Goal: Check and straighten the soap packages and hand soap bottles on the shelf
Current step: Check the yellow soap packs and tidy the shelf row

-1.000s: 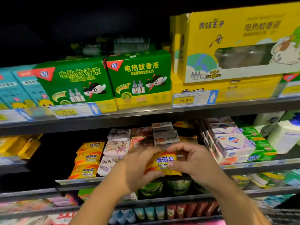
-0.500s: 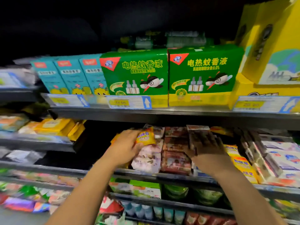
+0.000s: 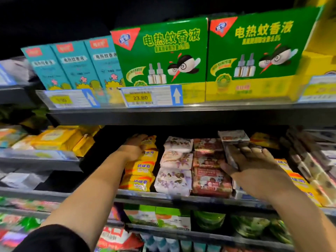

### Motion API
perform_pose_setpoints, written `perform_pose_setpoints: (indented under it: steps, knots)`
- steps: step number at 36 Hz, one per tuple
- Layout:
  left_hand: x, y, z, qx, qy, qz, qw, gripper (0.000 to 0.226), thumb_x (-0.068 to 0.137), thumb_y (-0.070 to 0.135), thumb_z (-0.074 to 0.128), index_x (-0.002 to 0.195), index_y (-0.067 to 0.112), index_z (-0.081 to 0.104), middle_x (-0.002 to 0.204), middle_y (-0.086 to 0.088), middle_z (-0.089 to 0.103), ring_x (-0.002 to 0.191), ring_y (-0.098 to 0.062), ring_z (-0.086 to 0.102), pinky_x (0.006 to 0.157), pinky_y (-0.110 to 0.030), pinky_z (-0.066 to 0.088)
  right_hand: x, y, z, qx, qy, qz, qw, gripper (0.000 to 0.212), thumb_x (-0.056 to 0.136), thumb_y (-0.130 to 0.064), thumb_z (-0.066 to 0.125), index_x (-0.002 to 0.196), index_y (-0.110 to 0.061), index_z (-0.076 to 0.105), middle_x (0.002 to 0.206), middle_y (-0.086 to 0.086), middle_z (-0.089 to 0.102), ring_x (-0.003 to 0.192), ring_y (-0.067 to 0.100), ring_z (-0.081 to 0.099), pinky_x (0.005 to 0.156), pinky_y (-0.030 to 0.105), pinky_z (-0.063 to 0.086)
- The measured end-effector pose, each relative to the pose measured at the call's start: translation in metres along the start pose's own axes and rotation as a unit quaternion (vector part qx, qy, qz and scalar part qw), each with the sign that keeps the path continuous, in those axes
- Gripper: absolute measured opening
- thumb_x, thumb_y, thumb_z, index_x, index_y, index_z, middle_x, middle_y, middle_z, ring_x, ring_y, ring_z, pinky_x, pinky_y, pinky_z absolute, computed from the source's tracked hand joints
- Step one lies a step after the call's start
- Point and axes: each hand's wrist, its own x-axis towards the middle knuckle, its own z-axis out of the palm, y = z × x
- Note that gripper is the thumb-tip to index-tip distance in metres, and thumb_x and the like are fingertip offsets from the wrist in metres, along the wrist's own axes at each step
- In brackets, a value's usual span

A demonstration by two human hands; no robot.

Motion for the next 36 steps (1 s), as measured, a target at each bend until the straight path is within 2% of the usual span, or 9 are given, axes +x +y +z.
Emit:
perform_pose_setpoints:
  steps: [4, 7, 11, 14, 16, 19, 27, 32, 36]
  knots:
    - [0.002, -0.001, 0.001, -0.039, -0.011, 0.006, 0.999, 0.053, 0.098, 0.017, 0.053, 0.146, 0.037, 0.041, 0.152, -0.002, 0.042, 0.129, -0.026, 0.049, 0.096, -0.029, 0.045, -0.003, -0.001, -0.001, -0.006, 0.002, -0.002, 1.000, 0.070, 0.094, -0.071, 0.018, 0.155, -0.037, 0.011, 0.156, -0.008, 0.028, 0.143, 0.020, 0.022, 0.120, 0.039, 0.011]
    - [0.005, -0.001, 0.008, -0.050, -0.052, 0.004, 0.997, 0.053, 0.100, 0.012, 0.048, 0.147, 0.036, 0.042, 0.154, 0.002, 0.041, 0.132, -0.024, 0.047, 0.103, -0.028, 0.041, -0.004, -0.001, -0.003, -0.002, -0.003, -0.001, 1.000, 0.071, 0.094, -0.072, 0.018, 0.155, -0.037, 0.009, 0.158, -0.008, 0.025, 0.145, 0.021, 0.020, 0.121, 0.039, 0.010]
    - [0.004, 0.001, 0.012, -0.033, -0.077, 0.002, 0.996, 0.047, 0.107, 0.026, 0.037, 0.151, 0.039, 0.029, 0.162, 0.007, 0.023, 0.147, -0.020, 0.027, 0.114, -0.028, 0.024, -0.004, 0.000, -0.005, -0.002, -0.007, -0.006, 1.000, 0.072, 0.095, -0.071, 0.018, 0.157, -0.036, 0.007, 0.162, -0.007, 0.019, 0.148, 0.020, 0.017, 0.121, 0.039, 0.009]
    - [-0.001, -0.001, 0.016, -0.018, -0.108, -0.013, 0.994, 0.048, 0.107, 0.041, 0.028, 0.154, 0.039, 0.018, 0.164, 0.013, 0.009, 0.152, -0.017, 0.005, 0.124, -0.039, 0.007, -0.004, 0.000, -0.005, 0.007, -0.008, -0.006, 1.000, 0.072, 0.095, -0.072, 0.018, 0.157, -0.035, 0.007, 0.164, -0.007, 0.016, 0.149, 0.020, 0.016, 0.121, 0.039, 0.008]
    - [-0.001, -0.005, 0.022, -0.004, -0.111, -0.008, 0.994, 0.052, 0.105, 0.053, 0.020, 0.154, 0.045, 0.006, 0.161, 0.022, -0.007, 0.151, -0.013, -0.010, 0.122, -0.052, -0.004, -0.003, 0.001, -0.004, 0.011, -0.010, -0.007, 1.000, 0.073, 0.094, -0.073, 0.017, 0.156, -0.036, 0.008, 0.164, -0.007, 0.016, 0.150, 0.021, 0.016, 0.122, 0.041, 0.009]
    - [-0.003, -0.009, 0.028, 0.019, -0.088, -0.022, 0.996, 0.053, 0.102, 0.061, 0.013, 0.153, 0.051, 0.003, 0.159, 0.025, -0.010, 0.150, -0.013, -0.013, 0.118, -0.059, -0.010, 0.000, 0.002, -0.001, 0.015, -0.005, -0.011, 1.000, 0.071, 0.093, -0.073, 0.017, 0.154, -0.037, 0.012, 0.162, -0.007, 0.020, 0.148, 0.021, 0.018, 0.122, 0.043, 0.012]
    - [-0.007, -0.001, 0.028, 0.052, -0.053, -0.038, 0.997, 0.054, 0.101, 0.062, 0.018, 0.153, 0.050, 0.009, 0.164, 0.018, 0.001, 0.152, -0.016, -0.002, 0.119, -0.056, 0.004, -0.003, 0.003, -0.001, -0.002, 0.000, -0.022, 1.000, 0.068, 0.094, -0.073, 0.015, 0.148, -0.034, 0.020, 0.146, -0.007, 0.034, 0.139, 0.021, 0.027, 0.117, 0.040, 0.019]
    - [-0.014, 0.012, 0.024, 0.064, 0.025, -0.047, 0.997, 0.046, 0.100, 0.052, 0.037, 0.145, 0.044, 0.039, 0.152, 0.001, 0.044, 0.134, -0.027, 0.045, 0.107, -0.039, 0.040, -0.003, 0.003, 0.002, 0.012, 0.026, -0.023, 0.999, 0.063, 0.095, -0.072, 0.021, 0.143, -0.033, 0.031, 0.138, -0.004, 0.044, 0.133, 0.023, 0.037, 0.115, 0.040, 0.024]
    - [-0.027, 0.052, 0.008, 0.046, 0.109, 0.020, 0.993, 0.037, 0.095, 0.032, 0.056, 0.131, 0.027, 0.059, 0.136, -0.004, 0.058, 0.123, -0.029, 0.052, 0.096, -0.033, 0.046, -0.004, 0.001, 0.001, 0.056, 0.077, -0.012, 0.995, 0.053, 0.093, -0.070, 0.028, 0.123, -0.034, 0.051, 0.124, -0.003, 0.058, 0.122, 0.024, 0.049, 0.109, 0.040, 0.034]
